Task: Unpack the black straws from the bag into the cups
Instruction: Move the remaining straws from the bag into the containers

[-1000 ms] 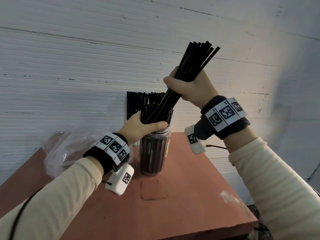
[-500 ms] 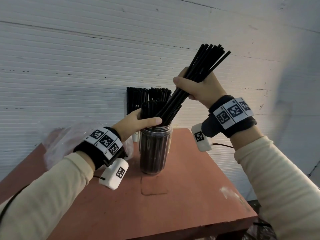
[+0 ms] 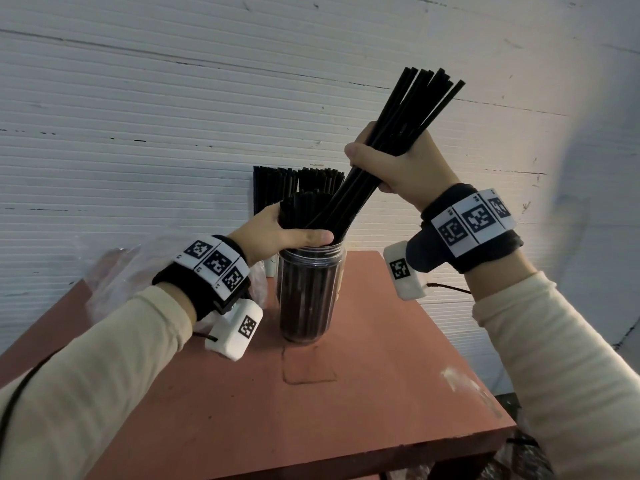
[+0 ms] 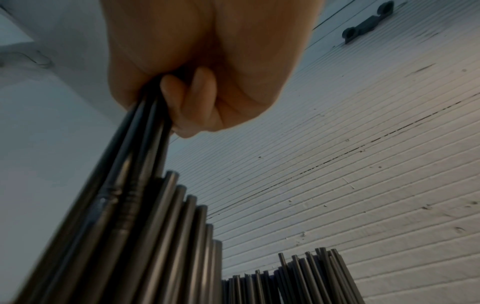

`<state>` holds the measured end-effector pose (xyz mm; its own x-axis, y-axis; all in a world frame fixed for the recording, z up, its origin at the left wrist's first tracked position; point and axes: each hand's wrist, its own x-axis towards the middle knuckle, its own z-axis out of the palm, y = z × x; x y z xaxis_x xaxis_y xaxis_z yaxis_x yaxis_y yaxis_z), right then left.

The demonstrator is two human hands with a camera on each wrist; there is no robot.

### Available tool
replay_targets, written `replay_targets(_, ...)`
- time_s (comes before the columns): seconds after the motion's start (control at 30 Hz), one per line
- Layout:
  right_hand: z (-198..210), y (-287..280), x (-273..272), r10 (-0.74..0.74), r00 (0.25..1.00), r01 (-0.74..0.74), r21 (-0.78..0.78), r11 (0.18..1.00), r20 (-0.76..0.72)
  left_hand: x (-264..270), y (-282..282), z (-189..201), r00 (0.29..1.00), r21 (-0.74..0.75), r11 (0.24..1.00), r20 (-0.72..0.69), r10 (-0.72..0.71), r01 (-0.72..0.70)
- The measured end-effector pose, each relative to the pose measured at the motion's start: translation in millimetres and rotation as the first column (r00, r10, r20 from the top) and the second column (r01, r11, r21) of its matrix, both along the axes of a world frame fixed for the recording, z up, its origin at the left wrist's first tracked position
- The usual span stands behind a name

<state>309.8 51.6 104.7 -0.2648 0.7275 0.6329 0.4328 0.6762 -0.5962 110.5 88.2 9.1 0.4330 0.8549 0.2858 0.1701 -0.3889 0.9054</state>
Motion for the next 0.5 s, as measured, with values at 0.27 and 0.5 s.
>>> replay_targets(0.27,5.4,3.8,-4.3,0.014,0.998,-0.016,0.022,1.0,0.06,-1.8,-1.5,-6.6,0.99,-0.099,0.988,0.089,-0.111,0.12)
replay_targets(0.5,7.4,7.5,-6.6,0.012,0.996,-0.014,0.018,1.0,0.087,-3.9,4.7,-10.9,0.98,-0.116,0.987,0.176,-0.089,0.111)
